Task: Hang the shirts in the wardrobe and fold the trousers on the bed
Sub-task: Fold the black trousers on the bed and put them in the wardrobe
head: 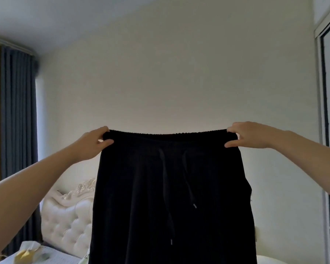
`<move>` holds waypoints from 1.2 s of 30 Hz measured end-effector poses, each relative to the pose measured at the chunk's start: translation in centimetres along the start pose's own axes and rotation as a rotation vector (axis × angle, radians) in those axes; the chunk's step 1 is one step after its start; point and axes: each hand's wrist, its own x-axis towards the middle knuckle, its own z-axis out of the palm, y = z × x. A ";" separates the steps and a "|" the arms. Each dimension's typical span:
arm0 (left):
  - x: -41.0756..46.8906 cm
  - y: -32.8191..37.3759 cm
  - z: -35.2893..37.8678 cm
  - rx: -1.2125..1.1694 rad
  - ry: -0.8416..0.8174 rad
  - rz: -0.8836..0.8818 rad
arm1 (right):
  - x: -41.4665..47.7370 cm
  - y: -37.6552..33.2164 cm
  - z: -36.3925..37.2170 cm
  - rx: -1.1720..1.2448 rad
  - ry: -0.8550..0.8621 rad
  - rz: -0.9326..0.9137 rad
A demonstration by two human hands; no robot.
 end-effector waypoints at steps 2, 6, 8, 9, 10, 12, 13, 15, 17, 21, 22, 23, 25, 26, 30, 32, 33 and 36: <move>-0.3 0.6 0.3 -0.154 0.042 -0.009 | 0.0 0.2 0.7 0.056 0.053 0.045; -1.1 1.7 0.8 -0.311 0.148 -0.052 | 0.2 -0.8 2.0 0.502 0.236 0.102; -1.7 2.0 0.8 -0.341 0.194 -0.050 | 0.2 -1.7 2.7 0.726 0.293 0.137; -2.1 2.2 0.7 -0.354 0.196 -0.051 | 0.1 -2.1 3.2 0.810 0.308 0.153; -2.5 2.4 0.7 -0.368 0.194 -0.059 | 0.1 -2.4 3.6 0.859 0.333 0.158; -3.6 2.8 0.2 -0.399 0.187 -0.087 | 0.1 -3.0 4.3 0.915 0.385 0.153; -4.2 3.0 -0.2 -0.419 0.183 -0.101 | 0.1 -3.3 4.5 0.959 0.406 0.141; -5.4 3.6 -1.0 -0.451 0.175 -0.125 | 0.1 -4.0 4.8 1.079 0.440 0.126; -6.5 4.4 -1.8 -0.474 0.174 -0.146 | 0.5 -4.6 4.8 1.179 0.479 0.173; -8.2 6.6 -4.5 -0.542 0.256 -0.193 | 1.4 -6.2 3.4 1.214 0.661 0.202; -8.7 7.4 -5.3 -0.566 0.276 -0.201 | 1.6 -6.4 2.9 1.214 0.692 0.174; -9.2 8.3 -6.0 -0.574 0.291 -0.203 | 1.7 -6.6 2.5 1.223 0.712 0.147; -10.1 9.6 -7.3 -0.551 0.340 -0.206 | 1.7 -6.8 1.6 1.263 0.743 0.111; -10.5 10.2 -7.7 -0.542 0.365 -0.210 | 1.7 -6.9 1.2 1.294 0.758 0.093; -11.8 11.1 -8.9 -0.494 0.449 -0.267 | 1.9 -7.8 0.6 1.412 0.783 0.059; -13.1 11.1 -9.2 -0.451 0.448 -0.304 | 2.2 -9.0 1.2 1.440 0.744 0.028; -13.9 10.9 -9.1 -0.437 0.442 -0.329 | 2.3 -9.7 1.8 1.436 0.712 0.022; -16.9 9.2 -8.4 -0.380 0.385 -0.428 | 3.1 -12.6 4.9 1.435 0.582 0.006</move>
